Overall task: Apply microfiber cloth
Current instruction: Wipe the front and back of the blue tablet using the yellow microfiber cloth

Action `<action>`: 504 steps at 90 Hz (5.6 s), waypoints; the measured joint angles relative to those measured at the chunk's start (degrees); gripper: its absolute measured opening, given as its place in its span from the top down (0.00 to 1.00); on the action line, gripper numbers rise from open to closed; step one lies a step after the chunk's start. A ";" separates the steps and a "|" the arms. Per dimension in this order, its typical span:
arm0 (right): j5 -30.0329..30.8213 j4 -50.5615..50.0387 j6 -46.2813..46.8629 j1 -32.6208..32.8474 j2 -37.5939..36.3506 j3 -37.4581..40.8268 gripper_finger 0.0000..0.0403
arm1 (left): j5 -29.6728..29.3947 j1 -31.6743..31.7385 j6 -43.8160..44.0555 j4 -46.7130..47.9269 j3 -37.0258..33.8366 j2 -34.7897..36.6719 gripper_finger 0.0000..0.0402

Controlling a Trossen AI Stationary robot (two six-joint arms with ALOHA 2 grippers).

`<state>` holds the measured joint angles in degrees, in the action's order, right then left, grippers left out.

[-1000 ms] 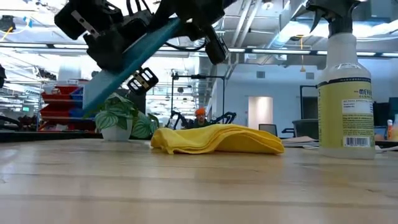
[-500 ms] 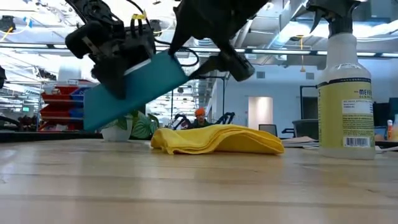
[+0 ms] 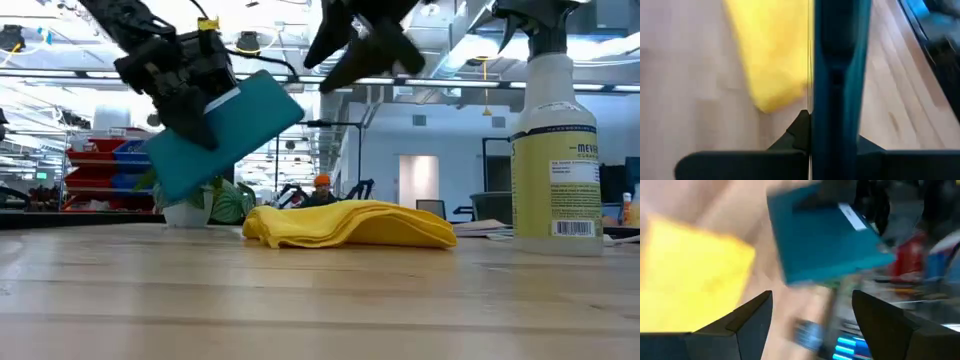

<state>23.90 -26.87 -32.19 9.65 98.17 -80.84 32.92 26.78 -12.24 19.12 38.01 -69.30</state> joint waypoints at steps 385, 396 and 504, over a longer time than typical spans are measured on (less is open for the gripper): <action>14.89 19.34 13.98 -1.85 12.86 -1.37 1.00 | -39.34 -25.59 33.78 -54.35 -18.33 3.59 0.98; 16.20 18.98 14.21 -1.05 12.85 -1.37 1.00 | -42.02 -25.59 33.43 -54.27 -18.33 4.85 0.98; 6.36 47.11 -3.78 -2.03 18.19 -1.49 1.00 | -41.23 -25.76 36.01 -64.96 -18.35 6.69 0.97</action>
<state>30.27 20.24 -35.97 7.62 116.36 -82.32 -8.32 1.02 23.77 -45.84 19.67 -62.61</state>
